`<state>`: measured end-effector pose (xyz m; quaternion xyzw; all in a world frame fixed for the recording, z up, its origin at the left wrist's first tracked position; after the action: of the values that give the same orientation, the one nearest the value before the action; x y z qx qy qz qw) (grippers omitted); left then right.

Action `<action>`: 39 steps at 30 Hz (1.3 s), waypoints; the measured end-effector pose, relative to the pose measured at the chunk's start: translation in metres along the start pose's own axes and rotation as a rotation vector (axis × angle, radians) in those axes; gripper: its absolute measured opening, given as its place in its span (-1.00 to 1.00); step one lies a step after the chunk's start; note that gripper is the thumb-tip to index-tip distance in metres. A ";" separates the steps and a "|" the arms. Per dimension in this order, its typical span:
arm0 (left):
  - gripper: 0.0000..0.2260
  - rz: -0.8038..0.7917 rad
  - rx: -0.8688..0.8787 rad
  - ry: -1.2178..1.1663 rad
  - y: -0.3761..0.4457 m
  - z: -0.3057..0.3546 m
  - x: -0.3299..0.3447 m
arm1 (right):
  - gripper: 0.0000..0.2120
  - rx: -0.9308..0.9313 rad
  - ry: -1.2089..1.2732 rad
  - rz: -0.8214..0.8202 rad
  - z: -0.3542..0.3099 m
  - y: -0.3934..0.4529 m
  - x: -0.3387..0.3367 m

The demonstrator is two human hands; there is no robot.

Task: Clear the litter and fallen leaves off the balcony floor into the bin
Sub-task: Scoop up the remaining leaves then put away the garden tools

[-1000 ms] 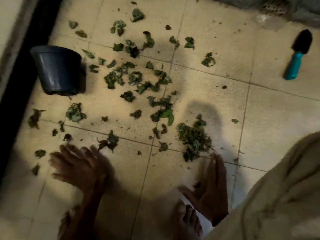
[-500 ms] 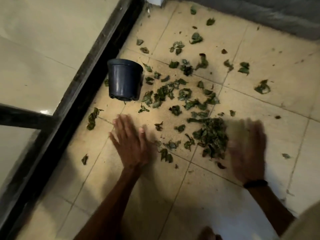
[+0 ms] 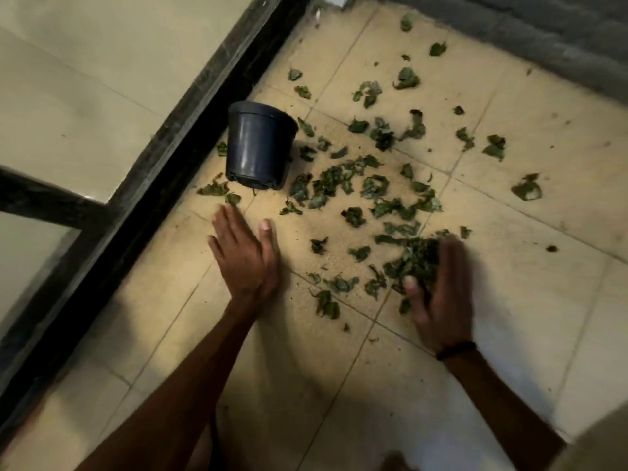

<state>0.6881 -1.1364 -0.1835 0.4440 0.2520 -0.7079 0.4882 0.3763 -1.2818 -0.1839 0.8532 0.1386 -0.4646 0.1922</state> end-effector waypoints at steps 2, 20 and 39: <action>-0.36 -0.104 0.137 -0.111 -0.028 0.036 0.011 | -0.21 -0.044 0.140 -0.087 -0.024 0.013 0.014; 0.10 -0.068 0.197 -0.291 0.122 0.119 -0.027 | -0.22 -0.372 0.014 -0.209 -0.027 0.221 0.051; -0.04 -0.065 0.263 0.195 0.068 0.021 -0.124 | 0.22 -0.067 -0.248 -0.179 -0.065 0.435 0.148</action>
<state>0.7578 -1.1221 -0.0598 0.5621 0.2175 -0.7039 0.3758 0.6836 -1.6301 -0.1900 0.7667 0.2047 -0.5767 0.1940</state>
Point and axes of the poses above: each hand's wrist, its own y-axis towards the middle knuckle, its own x-axis out of the palm, z = x × y, the point moved 5 cm from there along y, towards the middle knuckle, and after that the axes turned 12 degrees about z, right-handed, at the moved point
